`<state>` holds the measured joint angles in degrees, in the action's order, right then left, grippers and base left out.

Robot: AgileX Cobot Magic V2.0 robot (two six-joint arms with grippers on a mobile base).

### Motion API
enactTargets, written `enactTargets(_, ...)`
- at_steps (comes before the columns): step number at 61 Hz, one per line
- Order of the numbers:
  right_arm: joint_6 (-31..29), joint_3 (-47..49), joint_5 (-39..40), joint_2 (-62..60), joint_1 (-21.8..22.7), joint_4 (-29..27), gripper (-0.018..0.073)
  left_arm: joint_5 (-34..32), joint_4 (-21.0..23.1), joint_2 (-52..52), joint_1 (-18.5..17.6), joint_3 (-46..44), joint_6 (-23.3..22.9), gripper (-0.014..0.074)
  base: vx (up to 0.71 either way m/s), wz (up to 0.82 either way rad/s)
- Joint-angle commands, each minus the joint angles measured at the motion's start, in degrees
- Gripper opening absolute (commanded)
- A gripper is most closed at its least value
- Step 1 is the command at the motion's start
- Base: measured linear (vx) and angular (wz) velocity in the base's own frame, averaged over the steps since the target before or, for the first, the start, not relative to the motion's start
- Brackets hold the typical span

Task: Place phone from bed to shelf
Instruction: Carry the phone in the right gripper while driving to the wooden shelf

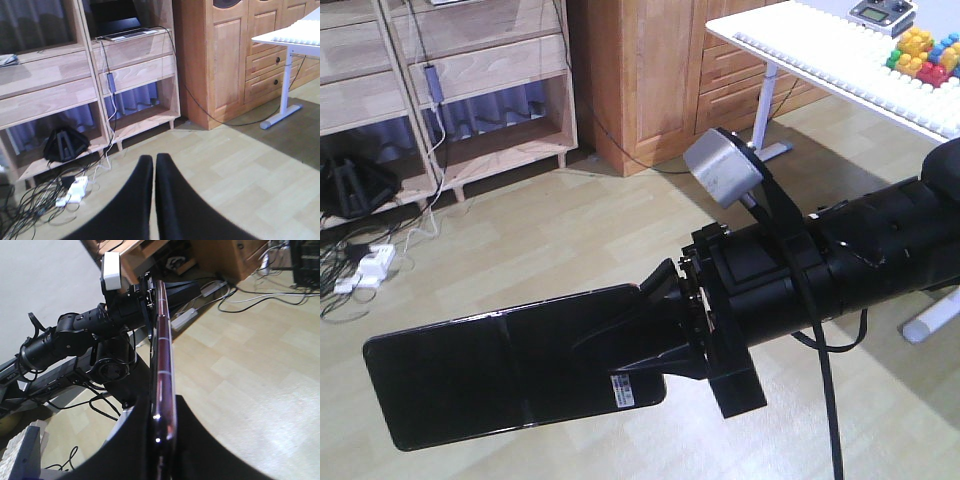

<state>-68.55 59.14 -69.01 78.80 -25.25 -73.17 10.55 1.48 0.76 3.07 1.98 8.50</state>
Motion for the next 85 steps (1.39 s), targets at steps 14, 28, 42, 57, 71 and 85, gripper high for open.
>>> enactTargets(14, -0.65, 1.65, -4.70, -1.97, 0.19, -5.27, -0.0002, -4.12, 0.52, 0.64, -0.34, -1.27, -0.33, 0.0001, 0.43, -0.05)
enactTargets(28, -0.65, 1.65, -4.70, -1.97, 0.19, -5.27, -0.0002, -4.12, 0.52, 0.64, -0.34, -1.27, -0.33, 0.0001, 0.42, -0.07)
enactTargets(42, -0.65, 1.65, -4.70, -1.97, 0.19, -5.27, -0.0002, -4.12, 0.52, 0.64, -0.34, -1.27, -0.33, 0.0001, 0.42, -0.11)
enactTargets(57, -0.65, 1.65, -4.70, -1.97, 0.19, -5.27, -0.0002, -4.12, 0.52, 0.64, -0.34, -1.27, -0.33, 0.0001, 0.41, -0.09)
enactTargets(71, -0.65, 1.65, -4.70, -1.97, 0.19, -5.27, -0.0002, -4.12, 0.52, 0.64, -0.34, -1.27, -0.33, 0.0001, 0.43, 0.04)
enactTargets(85, -0.65, 1.65, -4.70, -1.97, 0.19, -5.27, -0.0002, -4.12, 0.52, 0.64, -0.34, -1.27, -0.33, 0.0001, 0.45, 0.18)
